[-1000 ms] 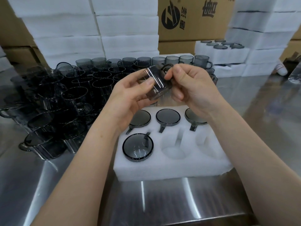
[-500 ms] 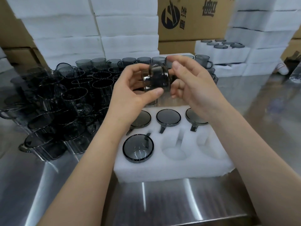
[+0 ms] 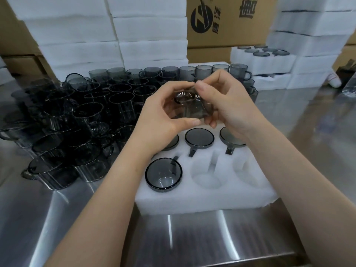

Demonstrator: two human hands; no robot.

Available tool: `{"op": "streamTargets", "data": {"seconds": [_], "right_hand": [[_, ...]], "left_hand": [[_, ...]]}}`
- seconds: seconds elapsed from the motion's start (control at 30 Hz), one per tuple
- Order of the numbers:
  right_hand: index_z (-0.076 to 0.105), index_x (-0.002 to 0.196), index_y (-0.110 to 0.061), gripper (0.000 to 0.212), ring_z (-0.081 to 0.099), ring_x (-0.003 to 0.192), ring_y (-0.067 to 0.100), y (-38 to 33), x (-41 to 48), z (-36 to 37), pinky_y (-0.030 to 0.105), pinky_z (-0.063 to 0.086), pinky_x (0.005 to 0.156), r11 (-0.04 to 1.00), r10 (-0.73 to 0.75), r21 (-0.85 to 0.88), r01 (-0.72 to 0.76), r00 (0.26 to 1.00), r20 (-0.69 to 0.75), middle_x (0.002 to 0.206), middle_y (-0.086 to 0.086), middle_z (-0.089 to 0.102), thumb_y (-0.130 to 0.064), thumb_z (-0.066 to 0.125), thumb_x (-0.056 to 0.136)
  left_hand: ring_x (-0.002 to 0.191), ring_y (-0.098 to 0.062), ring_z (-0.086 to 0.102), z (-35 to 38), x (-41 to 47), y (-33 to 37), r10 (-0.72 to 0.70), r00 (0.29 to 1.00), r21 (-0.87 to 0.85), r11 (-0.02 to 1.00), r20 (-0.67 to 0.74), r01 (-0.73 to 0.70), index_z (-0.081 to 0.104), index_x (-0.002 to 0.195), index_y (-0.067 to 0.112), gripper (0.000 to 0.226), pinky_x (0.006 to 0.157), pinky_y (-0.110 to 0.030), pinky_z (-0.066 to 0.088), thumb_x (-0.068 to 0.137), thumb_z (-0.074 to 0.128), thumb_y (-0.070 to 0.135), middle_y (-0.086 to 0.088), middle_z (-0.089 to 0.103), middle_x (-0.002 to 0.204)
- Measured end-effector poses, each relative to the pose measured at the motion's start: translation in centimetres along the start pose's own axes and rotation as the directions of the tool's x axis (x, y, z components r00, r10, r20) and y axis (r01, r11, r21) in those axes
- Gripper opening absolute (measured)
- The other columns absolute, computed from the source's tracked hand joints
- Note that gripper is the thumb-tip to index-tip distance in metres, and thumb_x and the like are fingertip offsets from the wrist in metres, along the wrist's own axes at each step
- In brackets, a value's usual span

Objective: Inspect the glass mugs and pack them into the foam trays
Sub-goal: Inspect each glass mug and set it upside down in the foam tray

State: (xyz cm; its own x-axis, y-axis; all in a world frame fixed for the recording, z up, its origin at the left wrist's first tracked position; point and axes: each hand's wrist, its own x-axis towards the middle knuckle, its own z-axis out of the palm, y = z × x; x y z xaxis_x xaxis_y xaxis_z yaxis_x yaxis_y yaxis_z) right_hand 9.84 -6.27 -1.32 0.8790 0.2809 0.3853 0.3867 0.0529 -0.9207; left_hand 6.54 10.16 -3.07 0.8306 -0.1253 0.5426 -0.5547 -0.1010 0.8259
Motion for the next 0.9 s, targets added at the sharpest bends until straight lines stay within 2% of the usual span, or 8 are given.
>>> {"op": "streamTargets", "data": {"seconds": [0.1,0.2,0.3,0.37,0.47,0.63,0.77,0.9], "right_hand": [[0.051,0.073,-0.024,0.025,0.044,0.038,0.015,0.0,0.2,0.1,0.021,0.034,0.035,0.999,0.024,0.023,-0.023,0.998,-0.057,0.058,-0.007,0.059,-0.039,0.065,0.089],[0.052,0.072,-0.022,0.027,0.039,0.039,0.013,0.0,0.3,-0.1,0.018,0.028,0.035,0.979,0.098,0.182,-0.091,0.995,-0.031,0.06,-0.004,0.058,-0.029,0.057,0.098],[0.063,0.102,-0.012,0.015,0.041,0.042,0.01,-0.3,0.4,-0.5,0.017,0.032,0.036,0.92,0.145,0.348,-0.179,0.982,0.122,0.071,0.002,0.059,-0.021,0.052,0.098],[0.055,0.127,-0.006,0.036,0.045,0.048,0.009,-0.4,0.4,-0.8,0.016,0.039,0.041,0.872,0.148,0.427,-0.24,0.96,0.236,0.082,0.005,0.058,-0.018,0.053,0.092],[0.052,0.129,-0.01,0.045,0.051,0.055,0.008,-0.4,0.2,-1.2,0.017,0.045,0.049,0.846,0.111,0.468,-0.256,0.942,0.316,0.089,0.004,0.059,-0.014,0.057,0.084],[0.055,0.106,-0.013,0.037,0.049,0.046,0.01,-0.1,0.2,-0.9,0.02,0.04,0.041,0.915,0.106,0.362,-0.177,0.972,0.208,0.077,0.002,0.062,-0.019,0.076,0.075],[0.05,0.087,-0.016,0.033,0.048,0.036,0.011,0.0,0.2,-0.3,0.019,0.035,0.033,0.979,0.076,0.184,-0.083,0.996,0.042,0.06,-0.003,0.063,-0.038,0.073,0.077],[0.044,0.079,-0.014,0.032,0.05,0.035,0.021,0.1,0.4,0.0,0.021,0.035,0.032,0.998,0.059,0.04,-0.056,0.993,-0.1,0.055,0.006,0.06,-0.037,0.057,0.097]], "left_hand": [[0.112,-0.011,0.063,0.0,0.0,-0.1,0.014,1.0,-0.015,1.0,0.025,-0.014,0.058,0.115,0.018,0.061,0.095,-0.025,0.051,0.067,0.078,-0.014,0.008,0.062,0.113],[0.114,-0.022,0.064,0.0,0.1,-0.3,0.009,1.0,-0.111,0.994,0.029,-0.006,0.055,0.118,0.013,0.061,0.096,-0.03,0.052,0.067,0.077,-0.013,-0.001,0.063,0.117],[0.111,-0.021,0.066,0.0,0.2,-0.2,0.003,1.0,-0.161,0.987,0.0,-0.003,0.056,0.114,0.016,0.052,0.096,-0.034,0.052,0.07,0.076,-0.003,-0.001,0.066,0.114],[0.106,-0.013,0.068,-0.1,0.2,-0.2,-0.013,0.999,-0.19,0.982,-0.03,0.007,0.057,0.109,0.017,0.042,0.092,-0.03,0.052,0.074,0.072,-0.001,0.007,0.069,0.107],[0.103,-0.011,0.067,0.0,0.2,-0.2,-0.042,0.997,-0.229,0.973,-0.072,0.024,0.055,0.103,0.019,0.034,0.092,-0.03,0.051,0.076,0.069,0.003,0.006,0.069,0.105],[0.102,-0.011,0.066,0.1,0.1,0.1,-0.051,0.998,-0.156,0.987,-0.047,0.043,0.057,0.107,0.015,0.035,0.09,-0.029,0.053,0.076,0.069,0.006,0.0,0.067,0.107],[0.096,-0.011,0.07,0.2,0.0,0.1,-0.062,0.998,-0.103,0.993,-0.004,0.061,0.06,0.103,0.018,0.036,0.082,-0.023,0.054,0.072,0.072,0.005,0.006,0.069,0.1],[0.107,-0.012,0.067,0.4,-0.1,0.3,-0.06,0.997,-0.015,0.998,0.053,0.06,0.056,0.12,0.017,0.051,0.092,-0.027,0.053,0.073,0.072,0.005,0.007,0.066,0.11]]}}
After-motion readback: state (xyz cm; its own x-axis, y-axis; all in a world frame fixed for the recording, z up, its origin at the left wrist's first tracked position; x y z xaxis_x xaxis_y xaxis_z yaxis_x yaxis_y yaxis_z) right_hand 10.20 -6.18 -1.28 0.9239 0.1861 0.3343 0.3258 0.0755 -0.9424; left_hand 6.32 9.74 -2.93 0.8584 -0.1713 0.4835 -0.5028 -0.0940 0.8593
